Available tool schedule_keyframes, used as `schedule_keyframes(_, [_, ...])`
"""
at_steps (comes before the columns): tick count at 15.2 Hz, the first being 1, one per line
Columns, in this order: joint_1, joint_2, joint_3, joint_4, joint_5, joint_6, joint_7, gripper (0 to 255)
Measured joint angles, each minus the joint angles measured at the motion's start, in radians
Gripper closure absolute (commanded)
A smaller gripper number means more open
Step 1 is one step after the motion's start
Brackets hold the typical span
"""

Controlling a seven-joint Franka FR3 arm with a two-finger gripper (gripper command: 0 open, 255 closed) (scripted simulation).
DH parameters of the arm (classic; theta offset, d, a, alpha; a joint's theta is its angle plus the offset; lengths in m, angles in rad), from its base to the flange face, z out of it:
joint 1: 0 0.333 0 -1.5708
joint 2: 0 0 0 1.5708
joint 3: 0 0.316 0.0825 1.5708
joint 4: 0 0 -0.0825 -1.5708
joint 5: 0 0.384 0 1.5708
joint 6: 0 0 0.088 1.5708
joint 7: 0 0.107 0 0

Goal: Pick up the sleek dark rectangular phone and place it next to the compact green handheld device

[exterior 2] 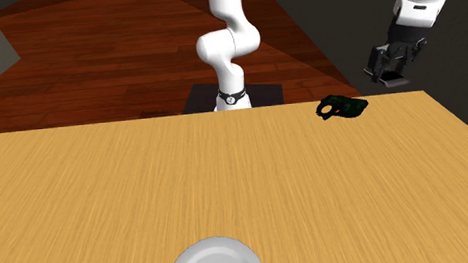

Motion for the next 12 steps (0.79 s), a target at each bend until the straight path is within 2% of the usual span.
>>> schedule_keyframes(8, [0.099,0.193,0.101,0.197,-0.109,-0.018,0.233,255])
schedule_keyframes(12, [0.111,0.216,0.106,0.174,-0.123,0.024,0.255,255])
